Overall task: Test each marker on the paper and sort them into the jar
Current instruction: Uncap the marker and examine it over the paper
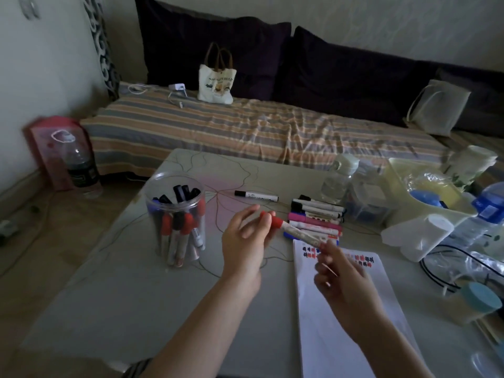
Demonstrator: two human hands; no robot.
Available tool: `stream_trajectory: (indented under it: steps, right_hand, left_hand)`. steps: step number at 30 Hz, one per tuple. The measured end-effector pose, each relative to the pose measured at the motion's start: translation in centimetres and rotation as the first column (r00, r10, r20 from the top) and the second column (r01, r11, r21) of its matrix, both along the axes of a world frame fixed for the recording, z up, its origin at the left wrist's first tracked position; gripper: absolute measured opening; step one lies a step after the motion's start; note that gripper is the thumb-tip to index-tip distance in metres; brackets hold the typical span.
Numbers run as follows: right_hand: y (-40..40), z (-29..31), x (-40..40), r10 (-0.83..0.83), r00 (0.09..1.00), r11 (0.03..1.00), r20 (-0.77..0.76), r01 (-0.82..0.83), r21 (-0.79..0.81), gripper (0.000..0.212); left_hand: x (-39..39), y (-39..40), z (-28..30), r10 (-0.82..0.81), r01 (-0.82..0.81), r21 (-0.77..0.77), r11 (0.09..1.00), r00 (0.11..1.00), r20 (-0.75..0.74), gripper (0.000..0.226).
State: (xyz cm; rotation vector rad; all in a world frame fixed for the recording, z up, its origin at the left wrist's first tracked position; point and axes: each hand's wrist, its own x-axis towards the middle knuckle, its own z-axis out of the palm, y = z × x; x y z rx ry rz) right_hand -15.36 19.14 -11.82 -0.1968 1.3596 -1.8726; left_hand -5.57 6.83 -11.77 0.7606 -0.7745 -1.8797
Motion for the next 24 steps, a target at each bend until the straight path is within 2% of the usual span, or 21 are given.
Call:
stream_trajectory:
  steps: [4, 6, 9, 15, 21, 24]
  right_hand:
    - [0.5, 0.6, 1.8, 0.203, 0.971, 0.973, -0.128, -0.186, 0.134, 0.020]
    - [0.2, 0.9, 3.0, 0.253, 0.952, 0.960, -0.174, -0.225, 0.169, 0.023]
    - [-0.8, 1.4, 5.3, 0.284, 0.932, 0.956, -0.225, -0.258, 0.138, 0.013]
    - [-5.1, 3.4, 8.1, 0.194, 0.833, 0.980, -0.519, -0.143, 0.137, 0.009]
    - [-3.8, 3.4, 7.9, 0.184, 0.787, 0.982, -0.589, -0.117, 0.152, 0.006]
    - [-2.4, 2.3, 7.9, 0.225, 0.786, 0.971, -0.576, -0.137, 0.194, 0.008]
  left_hand:
    - [2.1, 0.1, 1.3, 0.157, -0.097, -0.321, 0.942, 0.973, 0.169, 0.017]
    - [3.3, 0.1, 2.2, 0.205, -0.126, -0.399, 0.908, 0.965, 0.162, 0.016]
    - [5.3, -0.1, 4.0, 0.226, -0.131, -0.493, 0.860, 0.964, 0.138, 0.017]
    - [9.6, -3.5, 8.9, 0.405, -0.284, -0.547, 0.787, 0.907, 0.113, 0.019]
    - [13.9, -8.2, 12.0, 0.653, -0.482, -0.632, 0.607, 0.756, 0.051, 0.021]
    - [13.8, -9.4, 10.2, 0.681, -0.395, -0.721, 0.570, 0.718, 0.145, 0.016]
